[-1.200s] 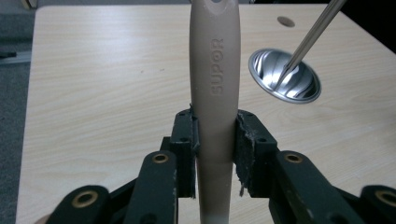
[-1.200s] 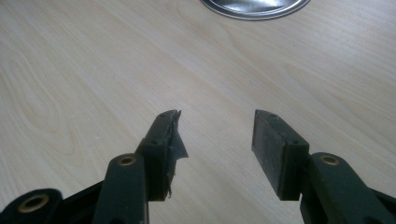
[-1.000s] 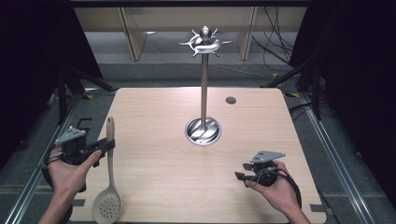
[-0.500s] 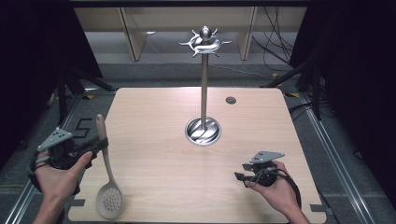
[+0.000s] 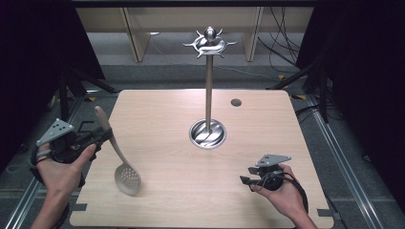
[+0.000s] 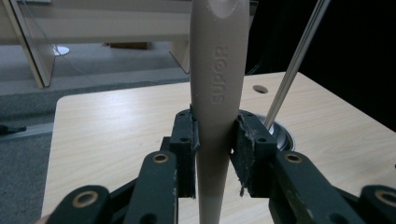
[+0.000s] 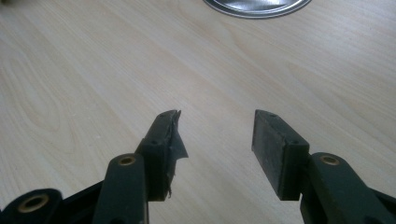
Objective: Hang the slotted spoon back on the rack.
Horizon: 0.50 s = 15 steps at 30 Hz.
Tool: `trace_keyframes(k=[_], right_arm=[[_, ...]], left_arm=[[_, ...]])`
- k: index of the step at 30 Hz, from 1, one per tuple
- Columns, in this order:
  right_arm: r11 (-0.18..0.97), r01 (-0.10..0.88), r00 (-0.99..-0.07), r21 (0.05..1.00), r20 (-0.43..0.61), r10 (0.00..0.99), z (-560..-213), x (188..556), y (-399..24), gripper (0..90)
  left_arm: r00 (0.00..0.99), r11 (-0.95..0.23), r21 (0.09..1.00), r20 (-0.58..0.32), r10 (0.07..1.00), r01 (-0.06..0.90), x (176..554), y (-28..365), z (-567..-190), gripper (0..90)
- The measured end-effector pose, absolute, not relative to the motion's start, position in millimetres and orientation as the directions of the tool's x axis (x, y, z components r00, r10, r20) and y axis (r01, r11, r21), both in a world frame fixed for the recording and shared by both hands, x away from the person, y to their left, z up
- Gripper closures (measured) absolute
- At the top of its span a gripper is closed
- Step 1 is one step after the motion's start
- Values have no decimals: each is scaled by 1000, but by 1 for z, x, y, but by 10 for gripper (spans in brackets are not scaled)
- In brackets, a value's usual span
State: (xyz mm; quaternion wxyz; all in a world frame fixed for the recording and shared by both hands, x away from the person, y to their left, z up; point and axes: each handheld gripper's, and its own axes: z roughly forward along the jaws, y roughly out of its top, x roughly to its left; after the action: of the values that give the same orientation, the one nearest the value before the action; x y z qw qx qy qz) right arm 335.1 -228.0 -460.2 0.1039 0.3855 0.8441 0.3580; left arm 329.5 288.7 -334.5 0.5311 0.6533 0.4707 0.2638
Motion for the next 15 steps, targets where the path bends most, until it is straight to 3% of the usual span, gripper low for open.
trace_keyframes(k=[15], right_arm=[[443, 565, -681, 696, 90, 727, -460, 336, -228, 514]], left_arm=[[472, -14, 966, -114, 874, 259, 350, 259, -304, 695]])
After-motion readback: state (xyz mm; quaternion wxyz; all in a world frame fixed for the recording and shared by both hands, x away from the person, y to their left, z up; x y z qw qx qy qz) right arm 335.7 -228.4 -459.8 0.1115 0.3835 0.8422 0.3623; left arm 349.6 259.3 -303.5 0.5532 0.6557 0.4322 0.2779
